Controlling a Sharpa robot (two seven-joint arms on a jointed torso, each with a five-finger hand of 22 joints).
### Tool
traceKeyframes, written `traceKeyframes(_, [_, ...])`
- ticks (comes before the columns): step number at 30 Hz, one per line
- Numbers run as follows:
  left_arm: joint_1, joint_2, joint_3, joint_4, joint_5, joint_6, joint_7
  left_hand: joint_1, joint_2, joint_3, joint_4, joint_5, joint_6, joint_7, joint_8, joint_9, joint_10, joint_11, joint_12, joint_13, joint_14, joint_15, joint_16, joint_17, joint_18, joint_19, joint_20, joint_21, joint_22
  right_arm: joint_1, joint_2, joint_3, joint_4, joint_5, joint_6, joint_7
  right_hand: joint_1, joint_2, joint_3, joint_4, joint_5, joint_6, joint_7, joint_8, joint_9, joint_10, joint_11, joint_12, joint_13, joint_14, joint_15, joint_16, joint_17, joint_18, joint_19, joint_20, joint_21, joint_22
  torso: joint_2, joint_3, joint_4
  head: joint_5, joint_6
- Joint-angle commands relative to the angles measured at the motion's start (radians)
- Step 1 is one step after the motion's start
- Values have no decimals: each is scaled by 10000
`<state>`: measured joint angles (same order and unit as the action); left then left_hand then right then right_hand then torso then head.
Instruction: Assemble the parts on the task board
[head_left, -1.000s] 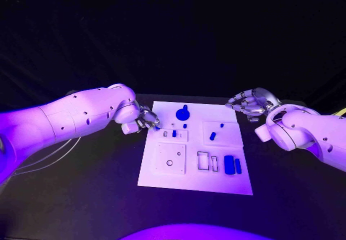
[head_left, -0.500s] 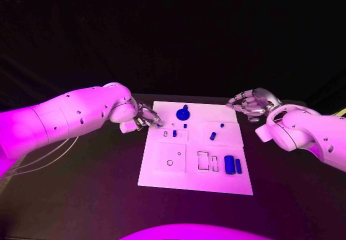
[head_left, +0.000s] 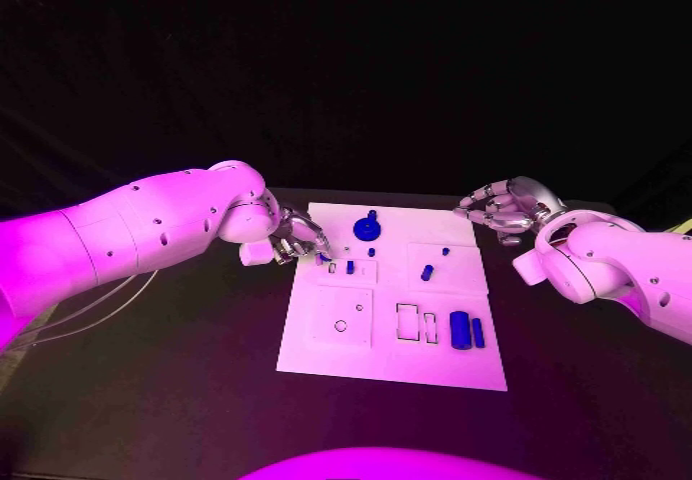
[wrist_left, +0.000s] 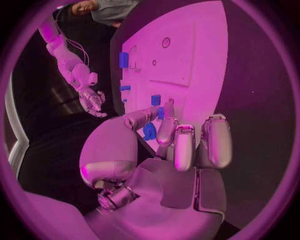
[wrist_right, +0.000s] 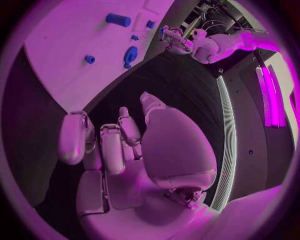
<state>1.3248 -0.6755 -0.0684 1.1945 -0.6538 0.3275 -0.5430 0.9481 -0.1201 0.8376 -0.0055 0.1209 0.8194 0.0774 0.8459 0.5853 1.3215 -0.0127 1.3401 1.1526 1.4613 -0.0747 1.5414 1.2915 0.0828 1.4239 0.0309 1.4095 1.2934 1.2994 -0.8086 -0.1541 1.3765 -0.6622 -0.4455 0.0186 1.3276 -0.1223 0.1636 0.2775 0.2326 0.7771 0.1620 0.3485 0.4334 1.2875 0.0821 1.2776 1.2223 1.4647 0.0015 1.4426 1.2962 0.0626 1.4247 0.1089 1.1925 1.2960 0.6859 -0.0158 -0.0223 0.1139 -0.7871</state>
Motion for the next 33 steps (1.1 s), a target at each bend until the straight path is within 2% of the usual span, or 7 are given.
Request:
traceKeyframes(1, [31, 87, 10, -73, -102, 118, -110, 12, 348, 1151, -400, 1384, 627, -413, 275, 321, 839, -213, 235, 259, 1055, -86, 218, 2648, -315, 329, -12, 175, 977, -5, -3, 1, 13, -6, 17, 20, -442, 2, 436, 68, 213, -85, -21, 213, -50, -97, -70, -80, -19, 549, -35, -59, 727, 187, -75, -79, -168, 868, 8, -5, 4, 10, -16])
traceKeyframes(6, [56, 265, 7, -172, -529, 57, -172, -61, 366, 1089, -454, 1669, 713, -439, 242, 310, 915, -234, 291, 396, 1069, -106, 244, 2696, -325, 350, -35, 205, 1012, -5, 8, 1, 15, -6, 16, 22, -442, 2, 436, 68, 213, -85, -21, 213, -50, -97, -70, -80, -19, 549, -35, -59, 727, 187, -75, -79, -168, 868, 16, -11, 0, 22, -32])
traceKeyframes(17, [81, 721, -86, -247, -2288, 461, -206, -135, 395, 979, -446, 1732, 838, -476, 233, 302, 1037, -259, 404, 617, 1090, -118, 285, 2775, -334, 369, -45, 231, 1043, -5, 47, 1, -4, -5, 22, 29, -442, 2, 436, 68, 213, -85, -21, 213, -50, -97, -70, -80, -19, 549, -35, -59, 727, 187, -75, -79, -168, 868, 25, -19, -12, 60, -121])
traceKeyframes(19, [84, 781, -93, -263, -2414, 632, -227, -131, 398, 967, -464, 1767, 853, -485, 225, 299, 1050, -267, 413, 638, 1092, -121, 288, 2782, -334, 371, -48, 233, 1047, -5, 53, 1, -5, -5, 24, 29, -442, 2, 436, 68, 213, -85, -21, 213, -50, -97, -70, -80, -19, 549, -35, -59, 727, 187, -75, -79, -168, 868, 23, -15, -10, 73, -141])
traceKeyframes(21, [91, 830, -96, -287, -2491, 750, -246, -120, 401, 909, -532, 2031, 910, -502, 174, 279, 1080, -284, 422, 688, 1095, -138, 294, 2793, -335, 372, -65, 237, 1052, -5, 59, 1, -8, -5, 24, 29, -442, 2, 436, 68, 213, -85, -21, 213, -50, -97, -70, -80, -19, 549, -35, -59, 727, 187, -75, -79, -168, 868, 20, -15, -14, 79, -152])
traceKeyframes(33, [139, 1040, -107, -404, -2581, 1149, -248, -131, 411, 811, -584, 2413, 1010, -519, 113, 264, 1151, -299, 468, 825, 1095, -148, 294, 2793, -342, 382, -78, 254, 1075, -5, 89, 1, -11, -5, 22, 29, -434, -4, 443, 63, 218, -87, -22, 216, -53, -93, -71, -75, -14, 550, -36, -59, 729, 187, -75, -79, -173, 868, 20, -10, -8, 79, -228])
